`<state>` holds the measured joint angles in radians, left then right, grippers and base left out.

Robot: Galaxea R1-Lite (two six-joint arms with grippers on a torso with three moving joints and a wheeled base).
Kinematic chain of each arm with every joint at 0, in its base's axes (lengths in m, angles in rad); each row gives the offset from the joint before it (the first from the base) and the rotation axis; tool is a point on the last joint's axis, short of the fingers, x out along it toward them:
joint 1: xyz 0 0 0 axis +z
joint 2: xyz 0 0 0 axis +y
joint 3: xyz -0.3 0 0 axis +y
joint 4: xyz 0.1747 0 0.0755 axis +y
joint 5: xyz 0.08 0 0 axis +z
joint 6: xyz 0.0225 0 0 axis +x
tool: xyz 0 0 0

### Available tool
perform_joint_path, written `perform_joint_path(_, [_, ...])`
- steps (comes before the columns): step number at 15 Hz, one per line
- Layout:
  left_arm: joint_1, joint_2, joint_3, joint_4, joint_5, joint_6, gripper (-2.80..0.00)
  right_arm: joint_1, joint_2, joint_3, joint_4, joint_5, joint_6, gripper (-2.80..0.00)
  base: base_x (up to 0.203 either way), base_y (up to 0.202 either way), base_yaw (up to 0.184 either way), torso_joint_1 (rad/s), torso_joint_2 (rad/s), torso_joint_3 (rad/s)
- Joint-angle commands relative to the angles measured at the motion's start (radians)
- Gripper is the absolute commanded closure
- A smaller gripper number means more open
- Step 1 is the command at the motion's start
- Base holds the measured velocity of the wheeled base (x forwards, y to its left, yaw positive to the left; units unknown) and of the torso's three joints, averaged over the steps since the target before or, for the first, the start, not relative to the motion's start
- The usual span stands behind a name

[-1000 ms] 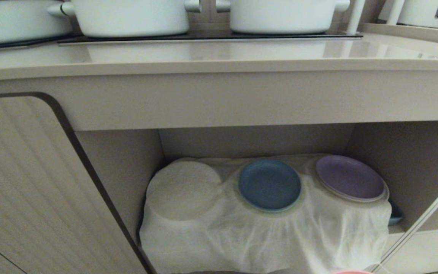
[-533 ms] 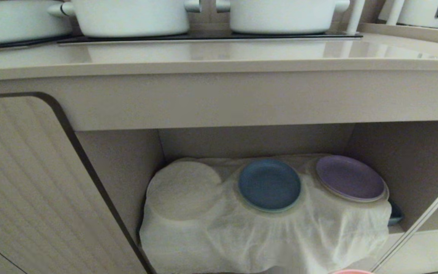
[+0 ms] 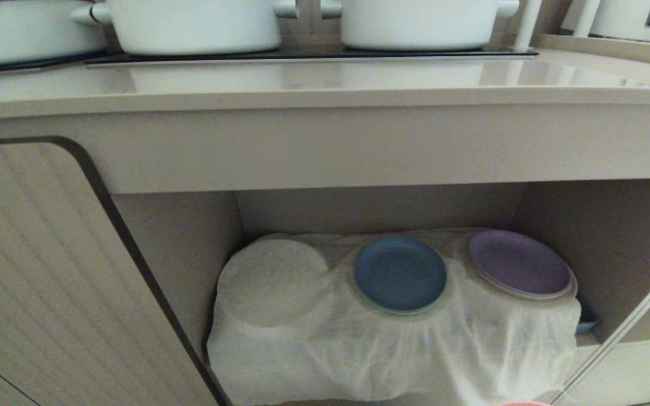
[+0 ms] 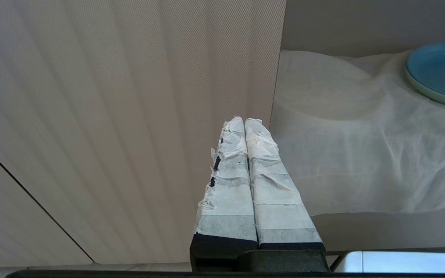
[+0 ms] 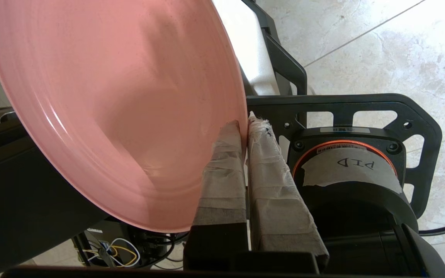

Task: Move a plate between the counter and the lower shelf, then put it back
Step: Put the plate in the cupboard

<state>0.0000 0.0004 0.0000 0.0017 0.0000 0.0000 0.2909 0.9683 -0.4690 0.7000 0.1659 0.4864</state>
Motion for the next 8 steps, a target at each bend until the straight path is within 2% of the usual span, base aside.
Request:
perform_joint_path(1, [0.0, 0.0, 0.0, 0.0, 0.0, 0.0, 0.0, 0.002, 0.0, 0.001, 0.004, 0.001, 0.003, 0.0, 0.0, 0.0, 0.0, 0.0, 0.0, 0.0])
perform_joint_path(8, [0.0, 0.0, 0.0, 0.0, 0.0, 0.0, 0.0, 0.008, 0.001, 0.004, 0.004, 0.001, 0.004, 0.0, 0.0, 0.0, 0.0, 0.0, 0.0, 0.0])
